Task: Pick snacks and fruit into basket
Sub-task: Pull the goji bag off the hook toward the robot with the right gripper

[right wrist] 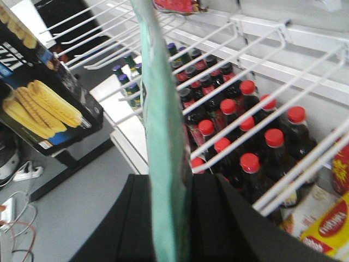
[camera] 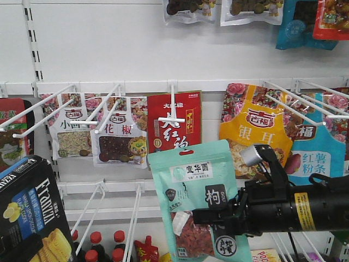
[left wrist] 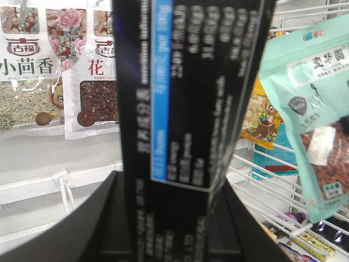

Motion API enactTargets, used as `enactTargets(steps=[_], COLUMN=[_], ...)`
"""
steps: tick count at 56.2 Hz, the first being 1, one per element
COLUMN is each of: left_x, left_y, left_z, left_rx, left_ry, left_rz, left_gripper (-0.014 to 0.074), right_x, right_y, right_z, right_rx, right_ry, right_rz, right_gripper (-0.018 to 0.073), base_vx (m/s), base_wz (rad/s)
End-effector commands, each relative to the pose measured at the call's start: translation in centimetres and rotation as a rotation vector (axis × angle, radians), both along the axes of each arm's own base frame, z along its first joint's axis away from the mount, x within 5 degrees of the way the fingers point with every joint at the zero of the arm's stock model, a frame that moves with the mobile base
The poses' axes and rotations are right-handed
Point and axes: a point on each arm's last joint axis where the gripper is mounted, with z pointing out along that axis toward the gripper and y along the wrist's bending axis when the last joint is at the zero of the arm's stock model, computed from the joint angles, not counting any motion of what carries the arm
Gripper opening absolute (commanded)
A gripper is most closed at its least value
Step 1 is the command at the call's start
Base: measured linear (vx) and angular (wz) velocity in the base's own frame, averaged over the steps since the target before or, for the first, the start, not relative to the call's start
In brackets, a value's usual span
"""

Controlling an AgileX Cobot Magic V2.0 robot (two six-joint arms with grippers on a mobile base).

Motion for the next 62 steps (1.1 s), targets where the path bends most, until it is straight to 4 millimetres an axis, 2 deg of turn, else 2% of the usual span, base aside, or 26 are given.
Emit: enactTargets(steps=[1,15,29,62], left_x=[-0.1,-0.1,-0.1,-0.1], left_y=[-0.1,-0.1,-0.1,-0.1], left_z=[1.9,1.9,1.9,1.9], left_rx=[-0.069,-0.069,-0.069,-0.069], left_ry=[-0.103,-0.103,-0.103,-0.103], left_rz=[-0.020,-0.020,-0.020,-0.020], left_gripper=[0.0003,0.0003,0.0003,0.0003], right_x=[-1.3,-3.5,-4.6,-4.6], right_y=[-0.7,-2.1,-2.0,-1.9], right_z=[2.1,1.7,1.9,1.9], right_rx=[0.037,0.016,0.017,0.019], right_ry=[-0.067,-0.104,-0.108,-0.106], right_rz=[-0.106,-0.269,-0.230,-0.219], right_gripper=[-0.0010,-0.0010,-0.0010,-0.0010], base_vx=[0.00,0.00,0.00,0.00], base_wz=[0.00,0.00,0.00,0.00])
